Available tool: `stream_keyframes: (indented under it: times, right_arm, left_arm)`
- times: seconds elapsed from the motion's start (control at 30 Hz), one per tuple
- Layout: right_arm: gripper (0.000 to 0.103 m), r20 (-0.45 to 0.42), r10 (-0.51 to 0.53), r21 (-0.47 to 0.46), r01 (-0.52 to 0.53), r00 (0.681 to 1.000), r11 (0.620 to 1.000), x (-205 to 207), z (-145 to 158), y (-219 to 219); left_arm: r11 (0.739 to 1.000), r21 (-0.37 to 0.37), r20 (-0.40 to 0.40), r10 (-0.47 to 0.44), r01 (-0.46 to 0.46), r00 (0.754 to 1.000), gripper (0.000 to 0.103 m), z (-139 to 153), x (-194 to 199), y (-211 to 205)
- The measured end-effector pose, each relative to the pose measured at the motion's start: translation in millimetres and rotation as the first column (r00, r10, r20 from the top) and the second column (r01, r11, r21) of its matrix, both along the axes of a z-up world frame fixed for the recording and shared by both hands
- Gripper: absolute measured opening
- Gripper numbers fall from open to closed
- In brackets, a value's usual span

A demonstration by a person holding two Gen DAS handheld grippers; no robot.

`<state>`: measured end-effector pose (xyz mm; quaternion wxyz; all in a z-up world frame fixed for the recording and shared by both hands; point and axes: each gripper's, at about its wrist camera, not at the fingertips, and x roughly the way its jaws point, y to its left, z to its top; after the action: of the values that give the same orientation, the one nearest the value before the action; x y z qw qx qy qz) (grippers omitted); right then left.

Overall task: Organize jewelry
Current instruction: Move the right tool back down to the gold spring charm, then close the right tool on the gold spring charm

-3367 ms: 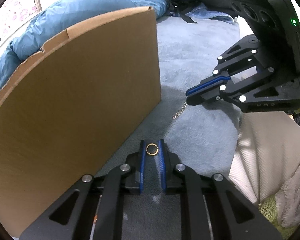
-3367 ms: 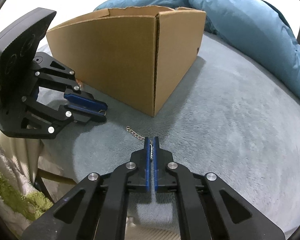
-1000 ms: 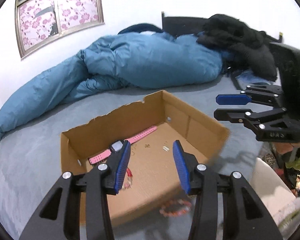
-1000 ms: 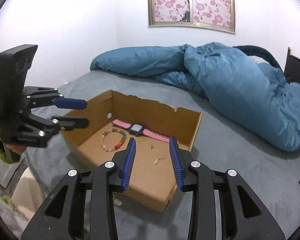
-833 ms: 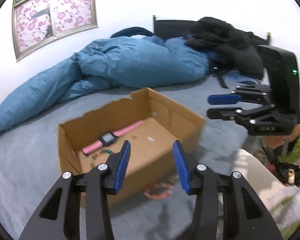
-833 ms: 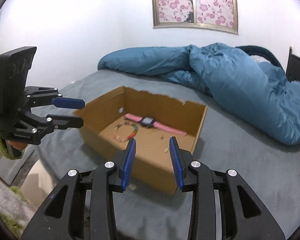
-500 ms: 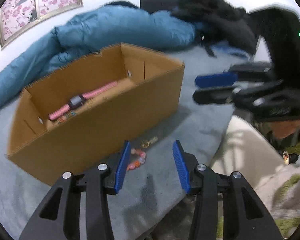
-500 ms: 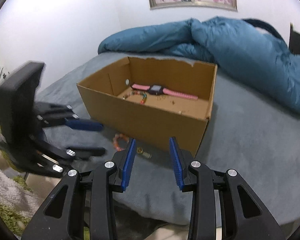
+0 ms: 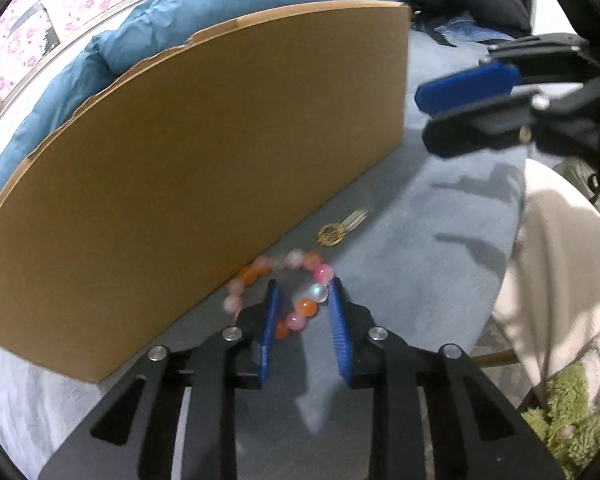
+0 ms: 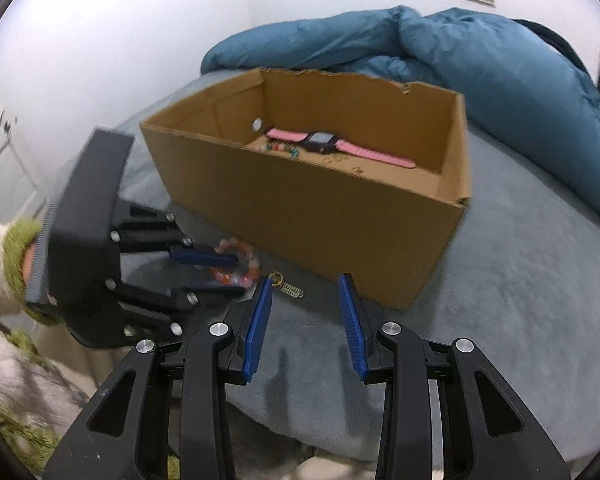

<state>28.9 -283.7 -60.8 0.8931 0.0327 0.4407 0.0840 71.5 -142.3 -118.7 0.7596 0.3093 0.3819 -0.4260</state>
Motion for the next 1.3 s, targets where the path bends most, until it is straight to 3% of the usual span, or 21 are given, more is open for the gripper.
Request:
stream_keyframes:
  times: [0.4,0.7,0.83,0.87,1.3]
  right_arm:
    - [0.022,-0.069,0.181,-0.086,-0.186,0.981,0.979,24.9,-41.4,22.0]
    - [0.012,-0.105,0.205,-0.09,-0.214,0.973,0.973,31.5,-54.3,21.6]
    - [0.009,-0.122,0.194,-0.093,-0.206,0.973,0.974,25.2,-50.6,21.5]
    - [0.001,-0.125,0.191,-0.091,-0.203,0.974,0.975,23.8,-49.6,20.3]
    - [0.0,-0.145,0.097,-0.09,-0.11,0.985,0.99,3.4,-42.5,-0.9]
  left_arm:
    - [0.986,0.023,0.003,0.164,-0.164,0.986,0.022,7.8,20.5,39.2]
    - [0.972,-0.069,-0.027,0.225,-0.227,0.974,0.022,33.0,12.8,62.8]
    - [0.971,-0.116,-0.03,0.208,-0.21,0.978,0.022,39.2,2.0,61.9]
    - [0.972,-0.12,-0.032,0.2,-0.202,0.979,0.022,39.8,-0.5,61.6]
    - [0.994,-0.109,-0.007,0.03,-0.031,1.0,0.022,30.1,-25.3,2.6]
